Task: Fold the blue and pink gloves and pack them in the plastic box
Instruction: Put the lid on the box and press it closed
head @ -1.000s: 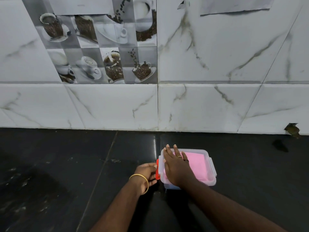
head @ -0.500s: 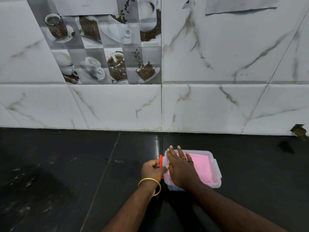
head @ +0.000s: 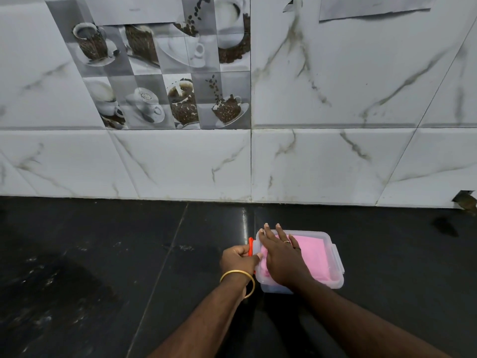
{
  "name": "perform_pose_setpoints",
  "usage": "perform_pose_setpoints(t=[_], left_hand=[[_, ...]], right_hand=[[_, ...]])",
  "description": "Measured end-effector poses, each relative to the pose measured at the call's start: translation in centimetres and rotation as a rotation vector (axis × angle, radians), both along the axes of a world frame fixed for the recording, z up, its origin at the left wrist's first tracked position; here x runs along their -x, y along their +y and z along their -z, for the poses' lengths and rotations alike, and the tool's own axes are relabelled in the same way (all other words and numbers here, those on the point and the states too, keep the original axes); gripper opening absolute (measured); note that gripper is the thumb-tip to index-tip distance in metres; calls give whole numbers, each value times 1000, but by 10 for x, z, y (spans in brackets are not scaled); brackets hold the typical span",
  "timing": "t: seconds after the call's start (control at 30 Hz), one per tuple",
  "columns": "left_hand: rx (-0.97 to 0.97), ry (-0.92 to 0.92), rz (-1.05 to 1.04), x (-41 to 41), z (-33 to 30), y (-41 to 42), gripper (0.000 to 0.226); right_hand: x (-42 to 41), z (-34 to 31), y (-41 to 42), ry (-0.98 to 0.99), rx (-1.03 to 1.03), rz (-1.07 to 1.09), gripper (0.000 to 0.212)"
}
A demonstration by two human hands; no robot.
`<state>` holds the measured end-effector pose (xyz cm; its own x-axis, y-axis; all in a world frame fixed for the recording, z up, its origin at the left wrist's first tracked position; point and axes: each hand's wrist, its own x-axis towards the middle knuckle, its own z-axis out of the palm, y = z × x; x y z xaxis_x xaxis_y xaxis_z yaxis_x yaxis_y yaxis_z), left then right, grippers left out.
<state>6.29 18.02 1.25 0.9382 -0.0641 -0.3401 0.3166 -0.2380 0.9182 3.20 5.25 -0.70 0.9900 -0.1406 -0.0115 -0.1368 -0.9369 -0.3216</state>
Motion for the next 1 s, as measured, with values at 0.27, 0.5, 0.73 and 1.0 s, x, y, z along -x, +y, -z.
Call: perform_pose_setpoints(t=[0.27,0.5,0.73,1.0], left_hand=[[-35,53,-7,-4,-4,2,27],[-8,128,-8,-7,-9,5,23],[-24,98,-13,-6,-3,5,20],[-26,83,-12,-10,1,4,19]], right_hand=[[2,1,1,4,6,-3,65],[0,2,3,0,52,12,66],[-1,1,5,10,76,21,69],[-3,3,5,10,90,13,70]])
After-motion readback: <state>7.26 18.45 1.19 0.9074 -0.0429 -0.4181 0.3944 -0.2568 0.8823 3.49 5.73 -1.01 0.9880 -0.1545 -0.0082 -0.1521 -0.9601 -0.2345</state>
